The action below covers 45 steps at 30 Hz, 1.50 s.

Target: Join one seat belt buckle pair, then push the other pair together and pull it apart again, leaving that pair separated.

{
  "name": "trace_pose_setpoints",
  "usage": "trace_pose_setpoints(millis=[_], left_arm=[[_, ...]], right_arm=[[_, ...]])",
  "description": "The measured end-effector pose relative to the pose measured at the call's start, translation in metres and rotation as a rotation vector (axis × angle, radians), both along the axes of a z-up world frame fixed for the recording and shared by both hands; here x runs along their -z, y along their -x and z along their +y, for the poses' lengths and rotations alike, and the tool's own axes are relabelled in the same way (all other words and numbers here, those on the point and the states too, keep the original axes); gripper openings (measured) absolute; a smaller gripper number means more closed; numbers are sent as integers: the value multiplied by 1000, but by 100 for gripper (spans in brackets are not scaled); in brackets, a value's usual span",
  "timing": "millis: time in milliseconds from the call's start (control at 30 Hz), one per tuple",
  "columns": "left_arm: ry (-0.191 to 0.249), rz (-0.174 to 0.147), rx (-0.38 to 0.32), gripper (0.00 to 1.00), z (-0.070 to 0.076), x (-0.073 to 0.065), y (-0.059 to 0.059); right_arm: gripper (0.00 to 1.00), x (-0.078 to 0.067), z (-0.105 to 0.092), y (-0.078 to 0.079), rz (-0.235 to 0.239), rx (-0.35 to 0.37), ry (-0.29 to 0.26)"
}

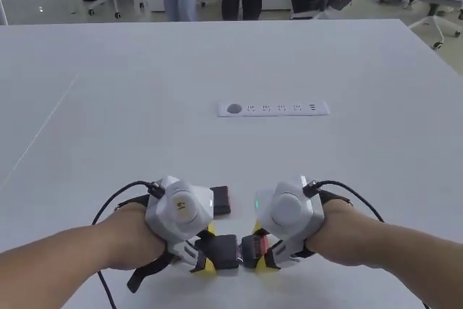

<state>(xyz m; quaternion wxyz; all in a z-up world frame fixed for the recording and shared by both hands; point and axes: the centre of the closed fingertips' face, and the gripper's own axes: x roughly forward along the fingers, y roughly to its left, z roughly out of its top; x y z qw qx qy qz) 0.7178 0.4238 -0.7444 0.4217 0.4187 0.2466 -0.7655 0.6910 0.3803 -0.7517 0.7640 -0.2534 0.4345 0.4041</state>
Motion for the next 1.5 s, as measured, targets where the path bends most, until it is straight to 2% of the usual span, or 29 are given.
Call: trace_pose_setpoints(millis=[467,1033,1500], left_arm=[[-13,-7,0,32,0,1,-2],[-22,10,-14,31,5,1,-1],[-27,-2,-9,31,7,1,-1]], right_arm=[[30,-3,-2,2,0,4,17],[29,-6,-1,5,6,38,-22],[30,-7,0,5,8,58,-28]])
